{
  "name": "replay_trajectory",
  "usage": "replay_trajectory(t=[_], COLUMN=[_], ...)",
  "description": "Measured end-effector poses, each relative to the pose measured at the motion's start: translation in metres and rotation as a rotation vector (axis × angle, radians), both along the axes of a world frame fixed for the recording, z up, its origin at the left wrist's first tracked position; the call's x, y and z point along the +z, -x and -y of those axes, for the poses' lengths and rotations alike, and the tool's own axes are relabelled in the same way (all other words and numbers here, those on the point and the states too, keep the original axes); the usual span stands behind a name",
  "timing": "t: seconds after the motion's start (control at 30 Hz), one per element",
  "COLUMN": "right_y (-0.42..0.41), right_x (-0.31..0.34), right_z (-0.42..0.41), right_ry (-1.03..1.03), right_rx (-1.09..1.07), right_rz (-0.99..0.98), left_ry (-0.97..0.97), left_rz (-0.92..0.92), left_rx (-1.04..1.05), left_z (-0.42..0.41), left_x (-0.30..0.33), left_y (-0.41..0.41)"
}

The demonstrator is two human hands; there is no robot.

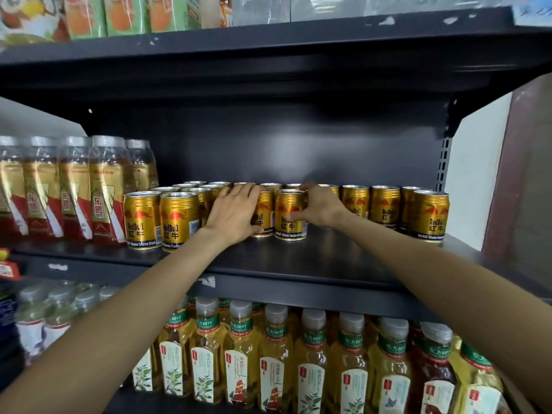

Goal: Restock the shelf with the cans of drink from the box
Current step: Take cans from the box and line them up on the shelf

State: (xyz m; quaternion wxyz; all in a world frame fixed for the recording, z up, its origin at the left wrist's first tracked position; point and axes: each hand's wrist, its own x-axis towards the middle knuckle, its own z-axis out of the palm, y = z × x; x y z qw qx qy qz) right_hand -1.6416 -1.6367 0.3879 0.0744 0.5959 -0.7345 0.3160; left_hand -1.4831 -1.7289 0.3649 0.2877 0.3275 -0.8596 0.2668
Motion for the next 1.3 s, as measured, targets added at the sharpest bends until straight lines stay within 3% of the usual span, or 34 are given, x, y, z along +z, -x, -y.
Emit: replay_trajectory(t=[0.37, 0.9, 1.3], right_y=[-0.012, -0.022, -0.011], right_x=[0.000, -0.003, -0.003], right_z=[0.041, 0.060, 0.049], right_ry=[0.025, 0.026, -0.110], right_rx=[-0.001, -0.061, 0.084], right_rz=[0.035, -0.057, -0.037], left_ry=[-0.015, -0.033, -0.045], left_rz=[0.019, -0.039, 0.013], left_rx=[0.181, 0.177, 0.214], left_z=[0.027, 0.038, 0.029], left_x=[-0.004, -0.009, -0.008], left_y=[0.007, 0.001, 0.002])
